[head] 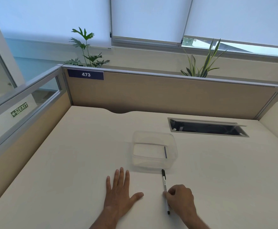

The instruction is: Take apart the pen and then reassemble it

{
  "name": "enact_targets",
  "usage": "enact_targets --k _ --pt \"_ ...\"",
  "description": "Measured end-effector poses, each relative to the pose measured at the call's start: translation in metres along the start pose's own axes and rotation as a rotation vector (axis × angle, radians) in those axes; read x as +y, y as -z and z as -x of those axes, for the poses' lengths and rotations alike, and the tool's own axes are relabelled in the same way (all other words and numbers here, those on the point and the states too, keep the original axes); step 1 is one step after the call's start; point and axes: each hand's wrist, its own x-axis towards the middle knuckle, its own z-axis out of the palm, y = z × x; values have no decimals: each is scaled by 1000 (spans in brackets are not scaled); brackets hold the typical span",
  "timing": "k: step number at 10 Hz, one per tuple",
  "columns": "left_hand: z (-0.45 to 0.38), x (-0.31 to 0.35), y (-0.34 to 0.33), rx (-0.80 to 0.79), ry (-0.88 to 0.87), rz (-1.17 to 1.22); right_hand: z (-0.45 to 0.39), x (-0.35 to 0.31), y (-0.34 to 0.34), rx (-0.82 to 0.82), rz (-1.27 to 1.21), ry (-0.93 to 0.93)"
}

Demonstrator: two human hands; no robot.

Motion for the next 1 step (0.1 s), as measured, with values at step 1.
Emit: enact_targets --k 1 --pt "5 4 -2 76 -40 13 -1 -2 7 54 -27 21"
